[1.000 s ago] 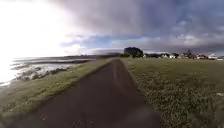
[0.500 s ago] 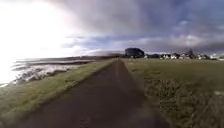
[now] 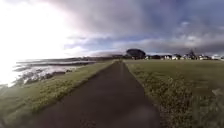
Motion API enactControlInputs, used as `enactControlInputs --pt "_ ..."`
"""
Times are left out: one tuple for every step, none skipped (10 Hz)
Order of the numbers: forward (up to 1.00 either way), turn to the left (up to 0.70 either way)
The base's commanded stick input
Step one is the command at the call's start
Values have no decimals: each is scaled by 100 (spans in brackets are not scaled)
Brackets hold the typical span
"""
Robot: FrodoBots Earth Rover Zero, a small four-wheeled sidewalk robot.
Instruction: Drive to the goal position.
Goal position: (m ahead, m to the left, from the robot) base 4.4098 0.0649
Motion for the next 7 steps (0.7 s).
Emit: enactControlInputs --pt "70 0" --pt "70 0" --pt "70 0" --pt "70 0" --pt "70 0" --pt "70 0" --pt "70 0"
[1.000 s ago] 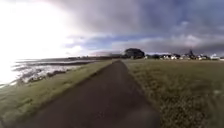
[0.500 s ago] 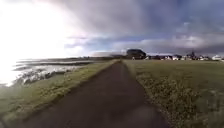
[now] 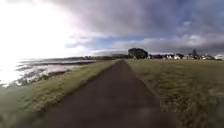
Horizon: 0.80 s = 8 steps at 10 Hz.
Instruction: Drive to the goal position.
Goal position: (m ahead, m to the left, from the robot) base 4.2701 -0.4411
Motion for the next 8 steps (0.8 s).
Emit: enactControlInputs --pt "70 0" --pt "70 -33" --pt "70 -8" --pt "70 0" --pt "70 0" --pt "70 0" --pt "70 0" --pt "70 0"
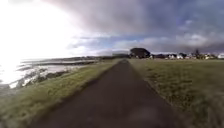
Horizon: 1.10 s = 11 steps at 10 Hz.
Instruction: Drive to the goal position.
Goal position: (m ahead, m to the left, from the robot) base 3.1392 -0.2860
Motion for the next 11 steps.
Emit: enactControlInputs --pt "70 0" --pt "70 0" --pt "70 0" --pt "70 0" --pt "70 0" --pt "70 0" --pt "70 0" --pt "70 0" --pt "70 -9" --pt "70 -32" --pt "70 -35"
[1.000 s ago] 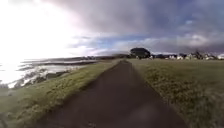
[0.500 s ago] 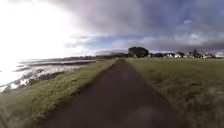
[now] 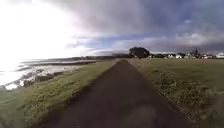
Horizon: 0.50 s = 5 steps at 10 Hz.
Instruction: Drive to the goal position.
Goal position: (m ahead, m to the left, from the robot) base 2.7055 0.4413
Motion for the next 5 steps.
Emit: enactControlInputs --pt "70 -35" --pt "70 -35" --pt "70 -30" --pt "70 -24" --pt "70 -18"
